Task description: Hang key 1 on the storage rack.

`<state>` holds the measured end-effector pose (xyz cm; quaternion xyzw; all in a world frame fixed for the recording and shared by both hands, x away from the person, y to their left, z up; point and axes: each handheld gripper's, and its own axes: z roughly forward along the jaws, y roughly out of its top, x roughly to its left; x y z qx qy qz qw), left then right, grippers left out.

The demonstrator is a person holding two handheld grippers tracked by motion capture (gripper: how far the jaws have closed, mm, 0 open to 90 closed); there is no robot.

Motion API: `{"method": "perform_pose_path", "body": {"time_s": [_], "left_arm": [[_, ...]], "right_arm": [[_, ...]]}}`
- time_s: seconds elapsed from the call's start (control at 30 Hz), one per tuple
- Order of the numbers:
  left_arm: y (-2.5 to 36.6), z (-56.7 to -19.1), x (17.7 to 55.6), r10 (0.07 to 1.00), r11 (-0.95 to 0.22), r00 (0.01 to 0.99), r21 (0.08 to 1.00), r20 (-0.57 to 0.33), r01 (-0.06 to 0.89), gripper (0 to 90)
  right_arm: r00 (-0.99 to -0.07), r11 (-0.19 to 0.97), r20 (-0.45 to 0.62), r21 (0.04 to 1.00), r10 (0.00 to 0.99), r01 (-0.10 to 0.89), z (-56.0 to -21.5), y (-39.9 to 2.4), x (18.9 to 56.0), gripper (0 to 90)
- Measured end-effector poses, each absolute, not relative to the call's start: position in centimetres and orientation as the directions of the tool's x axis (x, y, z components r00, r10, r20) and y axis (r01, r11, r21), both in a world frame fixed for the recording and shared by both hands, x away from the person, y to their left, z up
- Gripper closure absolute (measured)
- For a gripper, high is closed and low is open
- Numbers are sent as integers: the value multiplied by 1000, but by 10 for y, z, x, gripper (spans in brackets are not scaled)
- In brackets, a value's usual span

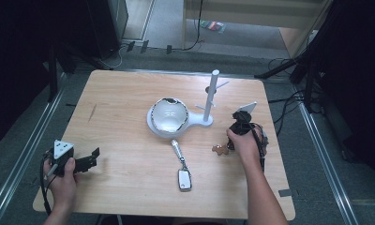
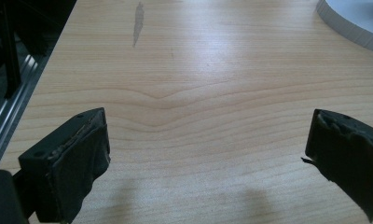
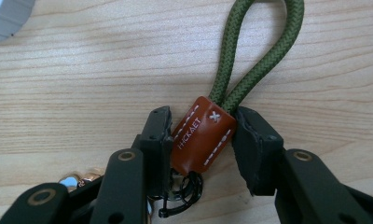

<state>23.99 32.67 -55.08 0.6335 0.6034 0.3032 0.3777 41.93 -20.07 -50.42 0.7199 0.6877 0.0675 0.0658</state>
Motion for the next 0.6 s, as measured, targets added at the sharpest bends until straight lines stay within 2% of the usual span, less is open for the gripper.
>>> {"method": "perform_pose_path", "body": {"time_s": [0.3, 0.33, 0.4, 0.6], "left_arm": [[327, -551, 240, 993, 17, 88, 845, -75, 535, 0], [327, -551, 240, 993, 17, 88, 845, -75, 535, 0], [327, -551, 240, 993, 17, 88, 845, -75, 535, 0], [327, -551, 240, 993, 15, 88, 844, -73, 537, 0]], "right_arm": [[21, -21, 3, 213, 1000, 977, -504, -198, 417, 680], [9, -8, -2, 224, 1000, 975, -504, -197, 416, 698], [-17, 23, -26, 277, 1000, 961, -502, -194, 413, 793], [-40, 53, -49, 313, 998, 948, -501, -190, 408, 813]]}}
